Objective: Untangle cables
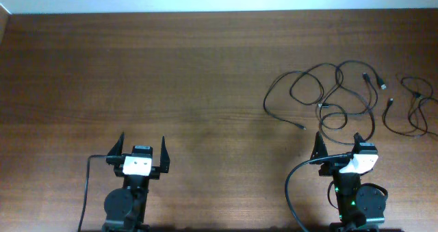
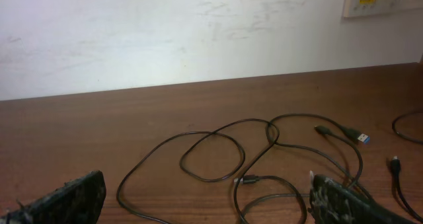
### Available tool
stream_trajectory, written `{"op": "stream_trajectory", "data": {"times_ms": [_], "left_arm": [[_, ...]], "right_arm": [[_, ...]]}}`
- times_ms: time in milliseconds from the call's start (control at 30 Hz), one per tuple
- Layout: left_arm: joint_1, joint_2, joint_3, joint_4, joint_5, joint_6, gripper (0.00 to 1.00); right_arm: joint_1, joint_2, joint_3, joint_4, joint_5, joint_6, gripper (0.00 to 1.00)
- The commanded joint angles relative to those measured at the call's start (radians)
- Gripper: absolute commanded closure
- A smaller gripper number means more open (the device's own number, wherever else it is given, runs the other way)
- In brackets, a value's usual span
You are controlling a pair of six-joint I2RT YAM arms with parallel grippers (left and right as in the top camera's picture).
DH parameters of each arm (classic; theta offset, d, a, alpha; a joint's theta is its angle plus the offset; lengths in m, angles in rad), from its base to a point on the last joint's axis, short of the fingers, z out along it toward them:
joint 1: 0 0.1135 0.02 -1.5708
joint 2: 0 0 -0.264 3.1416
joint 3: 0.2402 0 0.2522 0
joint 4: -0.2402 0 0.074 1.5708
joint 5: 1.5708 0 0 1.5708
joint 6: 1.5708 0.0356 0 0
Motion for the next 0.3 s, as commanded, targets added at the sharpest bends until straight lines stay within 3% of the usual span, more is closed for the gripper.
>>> {"op": "stream_trajectory", "data": {"times_ms": [0, 267], "left_arm": [[-0.003, -0.01, -0.002, -0.002, -0.012, 0.016, 0.01], [-0.003, -0.01, -0.002, -0.002, -0.012, 0.016, 0.01]], "right_arm": [[0.005, -0.006, -0.005, -0.007, -0.002, -0.007, 0.01], [0.005, -0.006, -0.005, -0.007, -0.002, -0.007, 0.01]]}}
